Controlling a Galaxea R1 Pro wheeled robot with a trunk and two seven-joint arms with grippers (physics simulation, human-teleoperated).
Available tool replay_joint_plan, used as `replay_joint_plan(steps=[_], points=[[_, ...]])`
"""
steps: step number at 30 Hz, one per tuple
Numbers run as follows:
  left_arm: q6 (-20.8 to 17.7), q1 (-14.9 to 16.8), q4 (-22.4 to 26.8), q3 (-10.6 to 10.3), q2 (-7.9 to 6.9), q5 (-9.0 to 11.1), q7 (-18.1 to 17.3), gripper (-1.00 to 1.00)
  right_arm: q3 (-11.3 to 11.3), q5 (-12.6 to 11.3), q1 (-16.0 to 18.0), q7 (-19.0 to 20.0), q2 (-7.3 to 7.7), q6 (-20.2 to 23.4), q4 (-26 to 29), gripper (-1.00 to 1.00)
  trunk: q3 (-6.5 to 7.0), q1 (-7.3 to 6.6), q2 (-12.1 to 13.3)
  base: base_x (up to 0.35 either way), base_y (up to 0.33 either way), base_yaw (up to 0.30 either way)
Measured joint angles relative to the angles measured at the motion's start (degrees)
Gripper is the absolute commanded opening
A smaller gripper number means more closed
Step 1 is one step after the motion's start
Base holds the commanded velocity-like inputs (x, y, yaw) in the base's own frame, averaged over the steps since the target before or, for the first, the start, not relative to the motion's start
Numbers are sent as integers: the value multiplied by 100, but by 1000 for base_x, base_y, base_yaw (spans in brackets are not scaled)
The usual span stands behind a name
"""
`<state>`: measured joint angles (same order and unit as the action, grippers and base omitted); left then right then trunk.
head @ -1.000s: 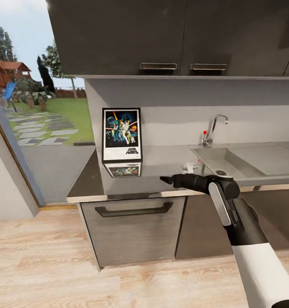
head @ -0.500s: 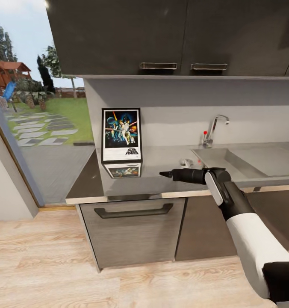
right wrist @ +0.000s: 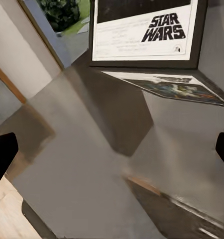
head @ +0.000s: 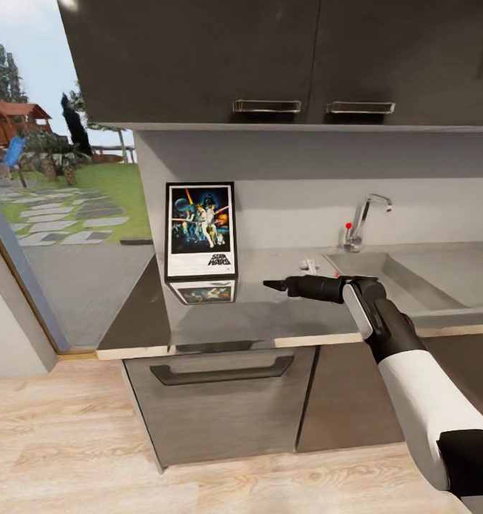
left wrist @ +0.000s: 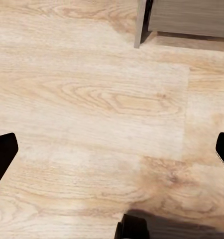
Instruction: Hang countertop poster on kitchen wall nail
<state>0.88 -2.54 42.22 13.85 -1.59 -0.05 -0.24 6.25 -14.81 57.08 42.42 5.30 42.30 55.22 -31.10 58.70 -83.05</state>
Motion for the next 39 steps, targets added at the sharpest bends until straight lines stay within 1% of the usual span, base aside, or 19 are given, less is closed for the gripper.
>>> replay_joint_plan(steps=[5, 11, 16, 23, 30, 33, 35, 39], points=[[0, 0, 0, 1, -4, -1, 0, 100, 5, -5, 1, 17, 1, -23, 2, 100, 0, 0, 0, 289, 0, 0], [0, 0, -4, 1, -8, 0, 0, 100, 6, 0, -4, 21, 2, -31, 0, 100, 0, 2, 0, 132, 0, 0], [0, 0, -2, 1, -9, 0, 0, 100, 5, -3, -6, 22, 2, -96, 2, 100, 0, 0, 0, 233, 0, 0], [0, 0, 0, 6, -9, -3, 5, 100, 6, -4, -14, 22, 2, -148, -2, 100, 0, 2, 0, 89, 9, 0], [0, 0, 1, 11, -9, -3, 7, 100, 7, -5, -16, 22, 2, -153, -5, 100, 0, 1, 0, 178, 78, 0], [0, 0, 0, 42, -43, -3, 6, 100, 7, -4, -16, 22, 2, -153, -6, 100, 0, 2, 0, 58, 28, 7], [-2, 0, 28, 79, -145, 3, -2, 100, 7, -4, -16, 22, 1, -153, -6, 100, 0, 2, 0, 22, 11, 69], [-6, 0, 63, 121, -232, 10, -6, 100, 7, -4, -15, 22, 1, -153, -19, 100, 0, 3, 0, 11, 6, 103]])
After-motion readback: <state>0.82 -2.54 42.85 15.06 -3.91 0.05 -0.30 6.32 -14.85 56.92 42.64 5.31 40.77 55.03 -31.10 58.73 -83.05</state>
